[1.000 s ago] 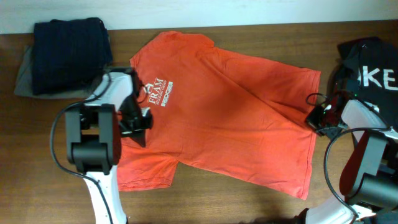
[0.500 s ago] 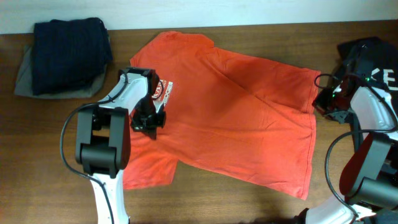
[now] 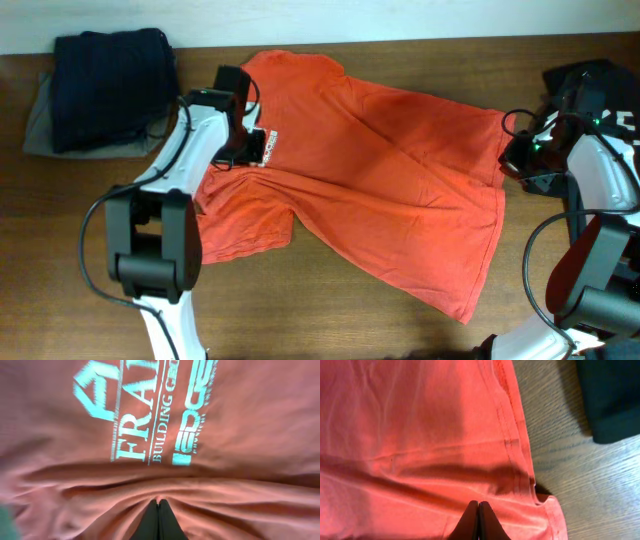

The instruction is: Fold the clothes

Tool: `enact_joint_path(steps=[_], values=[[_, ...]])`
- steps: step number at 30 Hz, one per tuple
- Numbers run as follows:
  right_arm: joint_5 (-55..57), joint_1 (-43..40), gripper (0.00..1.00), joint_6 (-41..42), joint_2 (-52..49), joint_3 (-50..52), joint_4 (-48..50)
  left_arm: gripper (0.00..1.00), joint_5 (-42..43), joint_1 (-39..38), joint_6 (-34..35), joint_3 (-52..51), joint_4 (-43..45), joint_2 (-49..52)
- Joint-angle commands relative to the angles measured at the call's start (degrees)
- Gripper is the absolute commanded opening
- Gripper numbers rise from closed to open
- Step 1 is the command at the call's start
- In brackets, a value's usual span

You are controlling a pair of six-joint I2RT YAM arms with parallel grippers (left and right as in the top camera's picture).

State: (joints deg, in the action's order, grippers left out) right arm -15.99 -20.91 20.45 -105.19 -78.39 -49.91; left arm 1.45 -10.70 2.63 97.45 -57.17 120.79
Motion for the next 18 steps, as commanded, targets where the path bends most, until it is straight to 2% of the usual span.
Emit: enact_joint_path(steps=[1,7,11,14,18], values=[[-2.3,1.4,0.04,-0.8,-0.4,-1.1,-1.8,0.01,-0.9,0.3,-0.9,0.9,-3.4,-2.0],[-3.1,5.1,0.04,-3.8,-0.4,-1.1,-7.0,0.01,-2.4,0.3,-0.7,0.6,-11.6,-1.6],[-3.1,7.5,0.04,-3.8,-0.4,-1.1,-7.6,0.01,1.8,0.2,-0.5,-2.8,-14.1,-1.6],[-2.9,8.6,0.04,-3.8,-0.4,-1.1,-7.3,0.01,2.4,0.2,-0.5,-6.5,-13.6,-1.6],[-2.9,8.9,0.04,-3.7,-0.4,-1.1,-6.5,0.01,2.4,0.2,-0.5,-11.8,-8.7,-1.6]])
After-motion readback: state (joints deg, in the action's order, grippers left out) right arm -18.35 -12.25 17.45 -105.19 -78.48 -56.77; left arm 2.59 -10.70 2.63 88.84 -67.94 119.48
